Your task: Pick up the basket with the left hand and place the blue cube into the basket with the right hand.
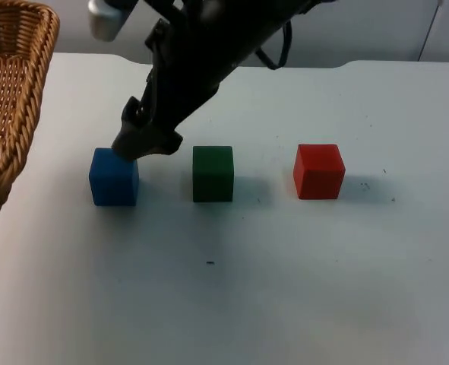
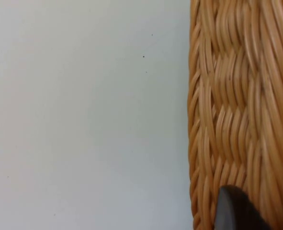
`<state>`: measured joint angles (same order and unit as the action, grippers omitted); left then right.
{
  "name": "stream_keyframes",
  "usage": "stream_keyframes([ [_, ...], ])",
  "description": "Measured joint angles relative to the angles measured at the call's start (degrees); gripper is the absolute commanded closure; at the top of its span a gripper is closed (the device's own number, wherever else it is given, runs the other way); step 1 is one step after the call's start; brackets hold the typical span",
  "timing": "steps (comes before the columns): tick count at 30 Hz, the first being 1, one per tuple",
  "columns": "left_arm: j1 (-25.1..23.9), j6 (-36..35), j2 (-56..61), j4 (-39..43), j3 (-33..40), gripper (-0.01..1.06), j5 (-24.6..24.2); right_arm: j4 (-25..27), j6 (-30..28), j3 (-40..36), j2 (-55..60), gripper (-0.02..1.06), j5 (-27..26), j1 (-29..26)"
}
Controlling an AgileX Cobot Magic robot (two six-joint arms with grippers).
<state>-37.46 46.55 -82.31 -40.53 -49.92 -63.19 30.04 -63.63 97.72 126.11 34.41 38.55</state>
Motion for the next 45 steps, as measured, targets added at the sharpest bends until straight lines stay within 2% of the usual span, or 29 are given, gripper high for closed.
stream_keyframes([
  [8,0.00,0.00,0.00,-0.15,0.00,1.05,-0.05,0.47,-1.06,7.90,6.57,0.01,0.54,0.91],
  [16,0.00,0.00,0.00,-0.48,0.00,1.05,-0.05,-0.18,-0.84,11.27,10.82,0.01,1.86,0.91],
  [31,0.00,0.00,0.00,-0.82,0.00,1.05,-0.14,-1.09,0.54,11.29,15.72,0.01,2.66,0.91],
  [35,0.00,0.00,0.00,-1.04,0.00,1.05,-0.14,-1.22,0.54,11.29,16.42,0.06,2.55,0.91],
  [45,0.00,0.00,0.00,-1.12,0.00,1.05,-0.14,-1.45,0.65,11.29,16.77,0.10,0.03,0.11],
])
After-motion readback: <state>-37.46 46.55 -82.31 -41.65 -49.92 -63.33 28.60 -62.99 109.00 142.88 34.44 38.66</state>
